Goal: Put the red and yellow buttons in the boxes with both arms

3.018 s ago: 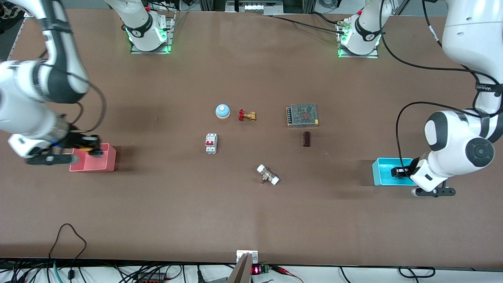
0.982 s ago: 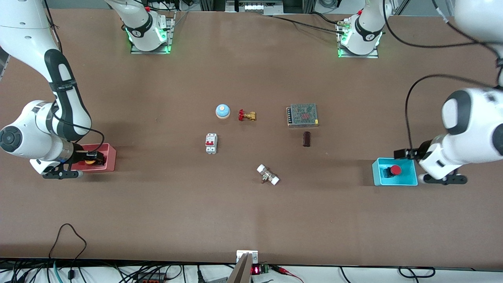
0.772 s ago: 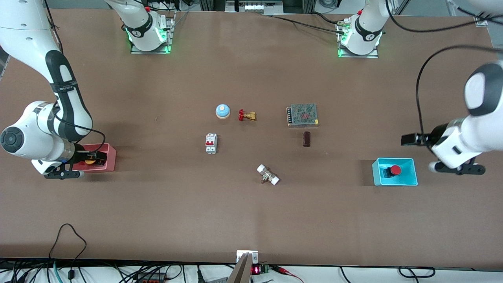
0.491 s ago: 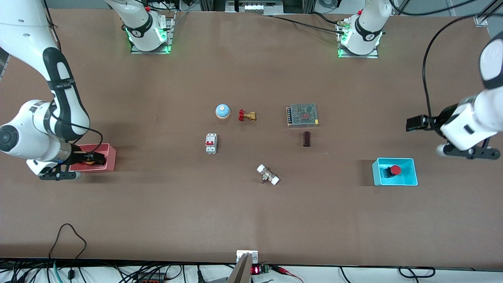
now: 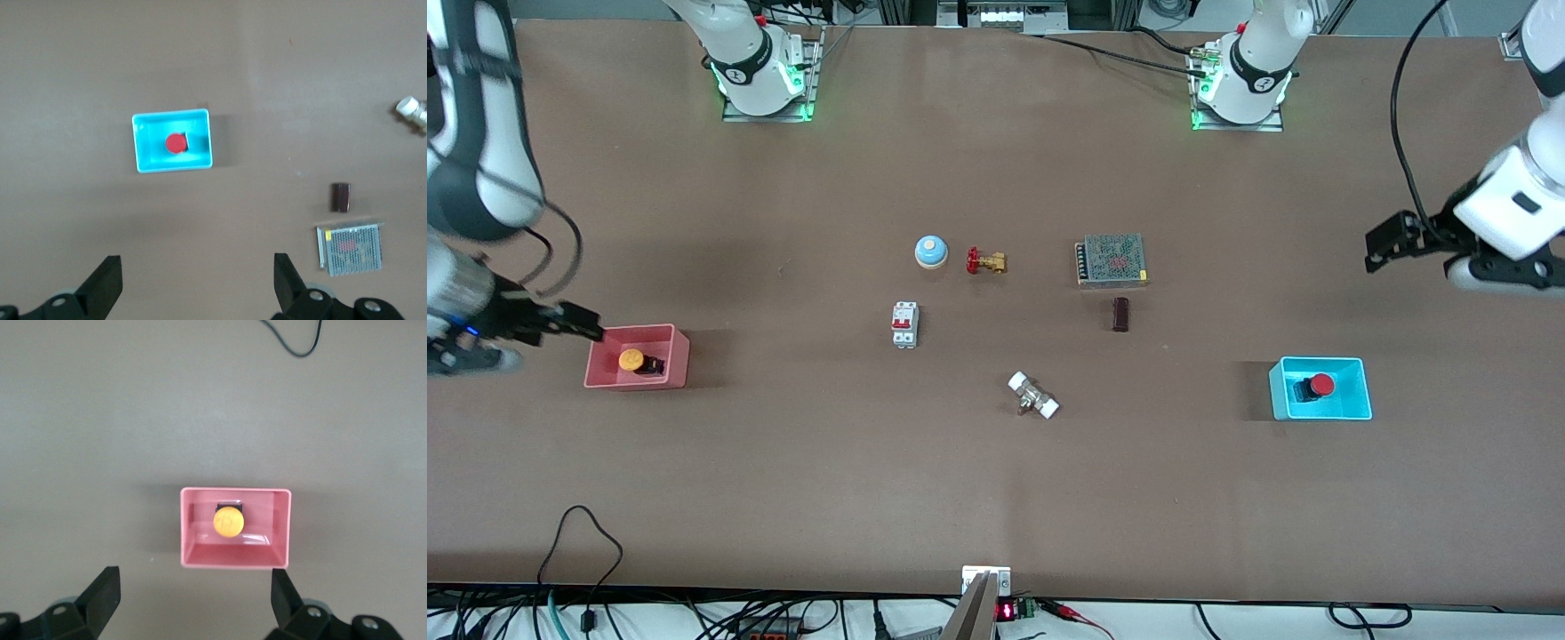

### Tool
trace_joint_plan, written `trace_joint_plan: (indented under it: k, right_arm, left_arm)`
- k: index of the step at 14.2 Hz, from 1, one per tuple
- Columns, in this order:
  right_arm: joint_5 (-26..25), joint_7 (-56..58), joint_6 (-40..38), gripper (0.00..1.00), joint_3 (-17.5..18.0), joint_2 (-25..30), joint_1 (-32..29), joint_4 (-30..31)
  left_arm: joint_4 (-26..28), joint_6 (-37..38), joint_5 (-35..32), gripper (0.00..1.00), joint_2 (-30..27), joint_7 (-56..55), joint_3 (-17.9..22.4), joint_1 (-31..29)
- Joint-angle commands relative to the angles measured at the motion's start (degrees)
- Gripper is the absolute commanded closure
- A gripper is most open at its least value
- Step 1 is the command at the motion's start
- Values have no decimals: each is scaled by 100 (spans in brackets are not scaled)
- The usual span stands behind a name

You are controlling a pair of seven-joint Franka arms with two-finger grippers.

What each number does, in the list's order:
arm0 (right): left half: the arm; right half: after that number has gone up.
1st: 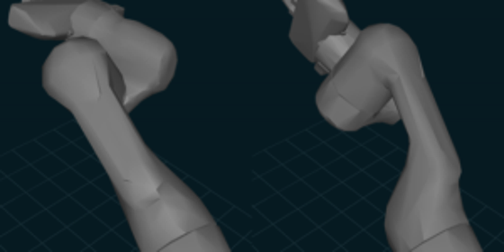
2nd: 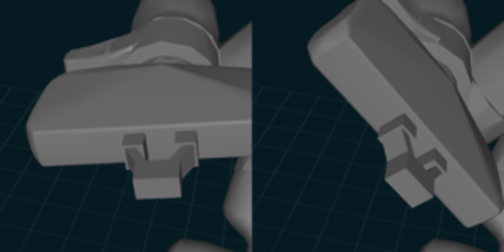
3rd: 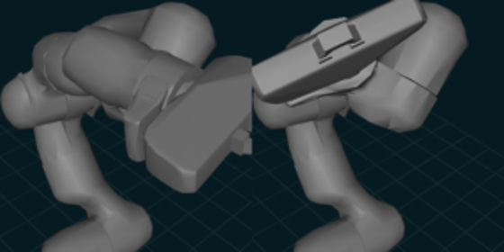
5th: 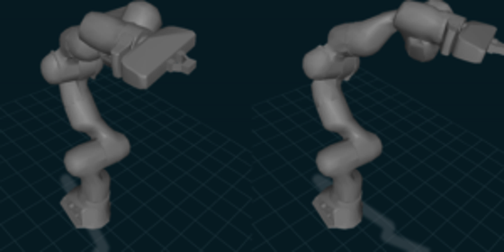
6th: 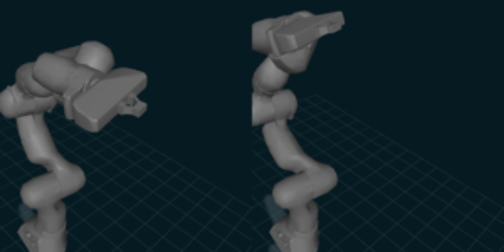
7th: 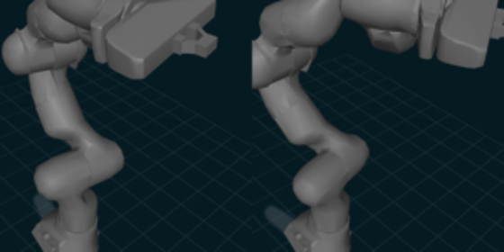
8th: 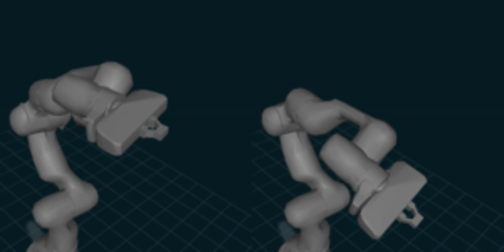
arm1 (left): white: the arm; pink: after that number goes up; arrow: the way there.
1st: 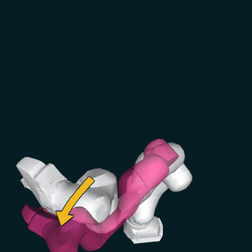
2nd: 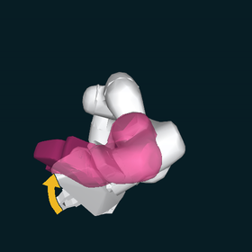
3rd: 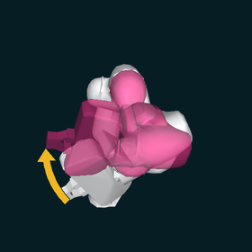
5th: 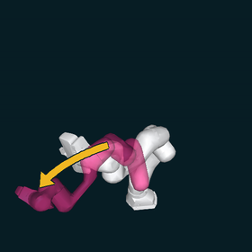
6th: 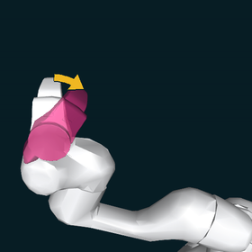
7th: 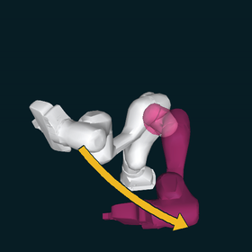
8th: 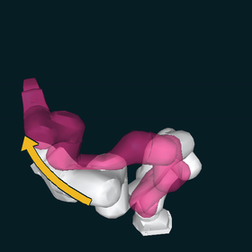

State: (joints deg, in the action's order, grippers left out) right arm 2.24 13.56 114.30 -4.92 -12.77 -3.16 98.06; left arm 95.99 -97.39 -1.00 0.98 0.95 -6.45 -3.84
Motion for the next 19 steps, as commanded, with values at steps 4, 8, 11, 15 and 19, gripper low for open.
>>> trace_joint_plan:
  k: [4,8,11,15,19]
  right_arm:
    - [-188,-536,-998,0,333,1056,113,108]
    - [-513,-1346,-1594,0,913,1066,122,-365]
    - [-522,-1347,-1903,0,888,864,131,-683]
    - [-531,-1347,-2000,0,870,837,96,-684]
    - [-514,-1347,-1947,0,861,785,113,-692]
  left_arm:
    - [96,238,47,0,-125,81,3,6]
    - [87,502,47,0,-133,90,12,-3]
    - [78,511,47,0,-133,63,-5,6]
    - [78,537,47,0,-142,90,-5,6]
    - [78,590,47,0,-142,90,3,6]
